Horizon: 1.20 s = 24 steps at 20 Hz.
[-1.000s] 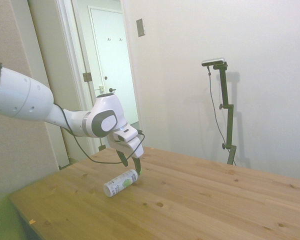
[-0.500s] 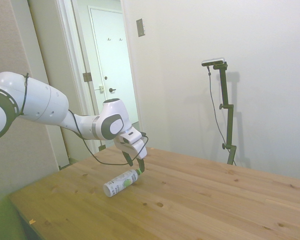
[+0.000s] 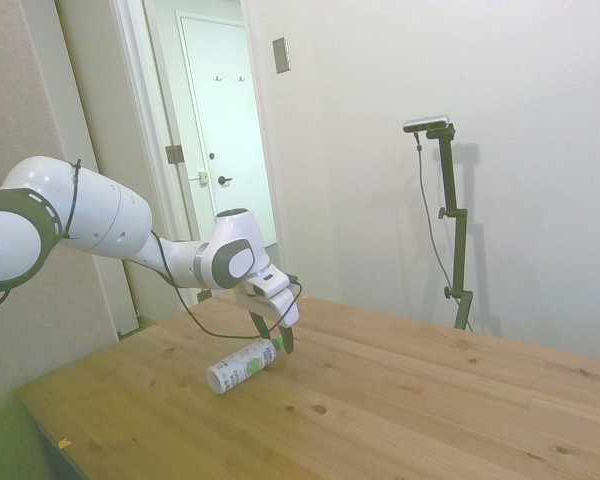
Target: Stand the water bottle
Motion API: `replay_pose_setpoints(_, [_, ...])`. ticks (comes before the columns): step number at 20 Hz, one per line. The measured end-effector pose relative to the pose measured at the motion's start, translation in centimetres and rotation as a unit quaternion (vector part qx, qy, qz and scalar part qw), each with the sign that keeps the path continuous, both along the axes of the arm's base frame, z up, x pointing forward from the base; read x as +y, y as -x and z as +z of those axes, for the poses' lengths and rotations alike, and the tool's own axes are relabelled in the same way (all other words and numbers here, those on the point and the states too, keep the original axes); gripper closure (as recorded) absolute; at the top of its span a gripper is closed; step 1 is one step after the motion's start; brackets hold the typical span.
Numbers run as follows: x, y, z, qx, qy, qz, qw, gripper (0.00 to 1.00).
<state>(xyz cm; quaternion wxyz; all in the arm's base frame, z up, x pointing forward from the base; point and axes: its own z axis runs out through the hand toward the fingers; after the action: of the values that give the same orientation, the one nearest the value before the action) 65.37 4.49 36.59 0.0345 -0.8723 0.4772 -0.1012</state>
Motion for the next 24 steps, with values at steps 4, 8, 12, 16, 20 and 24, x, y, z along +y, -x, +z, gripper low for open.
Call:
replay_pose_setpoints(4, [0.13, -0.22, -0.49, 0.003, 0.0, 0.001, 1.0, 1.0])
replay_pose_setpoints(8, [0.16, -0.22, -0.78, 0.005, 0.0, 0.001, 1.0, 1.0])
replay_pose_setpoints(12, [0.16, -0.22, -0.94, 0.007, 0.0, 0.0, 1.0, 1.0])
replay_pose_setpoints(16, [0.16, -0.2, -1.0, 0.009, 0.0, 0.0, 1.0, 1.0])
replay_pose_setpoints(20, [0.15, -0.17, -1.04, 0.01, -0.001, 0.0, 0.9999, 1.0])
replay_pose_setpoints(24, [0.06, -0.18, -1.03, 0.01, -0.001, -0.001, 0.9999, 1.0])
